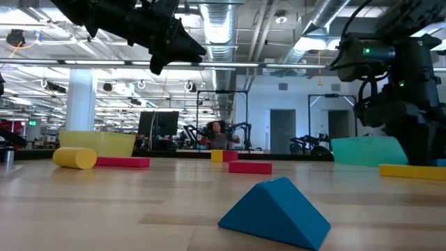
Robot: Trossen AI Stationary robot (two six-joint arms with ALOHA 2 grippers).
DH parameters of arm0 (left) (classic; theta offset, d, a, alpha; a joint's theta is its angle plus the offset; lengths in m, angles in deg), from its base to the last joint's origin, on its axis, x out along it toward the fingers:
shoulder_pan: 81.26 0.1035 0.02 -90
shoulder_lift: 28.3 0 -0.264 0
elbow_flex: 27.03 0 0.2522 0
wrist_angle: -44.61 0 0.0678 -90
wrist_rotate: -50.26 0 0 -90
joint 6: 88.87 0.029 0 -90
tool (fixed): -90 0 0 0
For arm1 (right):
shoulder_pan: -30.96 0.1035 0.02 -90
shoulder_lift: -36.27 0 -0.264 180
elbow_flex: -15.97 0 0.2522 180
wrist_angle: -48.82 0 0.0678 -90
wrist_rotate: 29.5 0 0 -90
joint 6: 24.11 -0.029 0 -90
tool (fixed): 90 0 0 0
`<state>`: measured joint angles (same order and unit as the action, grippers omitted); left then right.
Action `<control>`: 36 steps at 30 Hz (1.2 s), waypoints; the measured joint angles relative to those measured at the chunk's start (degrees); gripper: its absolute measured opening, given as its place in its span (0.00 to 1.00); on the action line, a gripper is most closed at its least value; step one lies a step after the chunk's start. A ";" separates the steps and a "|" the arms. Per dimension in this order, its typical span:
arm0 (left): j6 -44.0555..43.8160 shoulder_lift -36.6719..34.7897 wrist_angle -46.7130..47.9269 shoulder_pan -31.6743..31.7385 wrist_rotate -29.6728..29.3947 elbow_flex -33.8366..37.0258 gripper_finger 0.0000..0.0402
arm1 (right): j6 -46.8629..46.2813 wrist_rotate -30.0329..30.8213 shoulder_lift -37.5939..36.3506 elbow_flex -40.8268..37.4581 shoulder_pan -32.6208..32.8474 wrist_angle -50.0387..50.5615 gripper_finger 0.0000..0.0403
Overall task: Sort & place blocks by color
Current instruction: Put the blue square wooden block into the green bin
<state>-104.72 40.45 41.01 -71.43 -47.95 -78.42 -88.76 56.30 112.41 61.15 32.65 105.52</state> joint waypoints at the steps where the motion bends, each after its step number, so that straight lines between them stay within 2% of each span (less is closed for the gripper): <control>1: -0.62 0.00 0.00 0.00 -0.04 0.00 0.28 | 0.12 -0.02 -0.01 0.00 0.00 -0.14 0.30; 5: -2.04 -0.17 0.04 0.04 -0.88 0.00 0.28 | 0.21 0.04 0.00 -0.04 0.02 -0.53 0.30; 10: -3.33 -3.56 1.33 0.18 -8.48 0.00 0.28 | 0.01 1.21 0.16 0.92 0.04 -1.23 0.30; 13: -0.13 -6.77 1.69 1.04 -9.81 -0.01 0.28 | 0.16 4.20 0.26 1.98 0.05 -4.33 0.30; 16: 3.43 -9.77 1.61 2.57 -9.46 -0.02 0.28 | 1.12 4.70 0.16 2.87 -0.36 -9.58 0.30; 20: 6.55 -12.76 1.70 5.09 -6.56 -0.02 0.28 | 8.18 5.00 -1.58 10.06 -0.48 -9.68 0.30; 23: 4.98 -13.90 1.64 6.65 -5.92 -0.02 0.28 | 14.84 12.27 -2.34 17.68 -1.76 -0.74 0.30; 26: 4.26 -14.10 1.65 7.85 -5.92 -0.02 0.28 | 21.36 23.15 -2.33 22.61 -5.50 7.67 0.30; 28: 3.62 -14.08 1.71 8.61 -5.93 -0.02 0.28 | 25.56 28.70 -2.38 23.23 -9.36 8.75 0.30; 32: 1.74 -14.08 1.70 9.32 -5.95 -0.02 0.28 | 33.68 30.36 -2.32 21.10 -20.30 6.97 0.31; 36: -1.03 -14.08 1.71 9.41 -5.91 -0.02 0.28 | 36.34 31.12 -2.05 18.59 -30.19 5.81 0.31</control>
<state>-105.75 26.38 42.72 -62.02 -53.86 -78.44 -52.42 87.42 110.36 79.75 2.46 111.33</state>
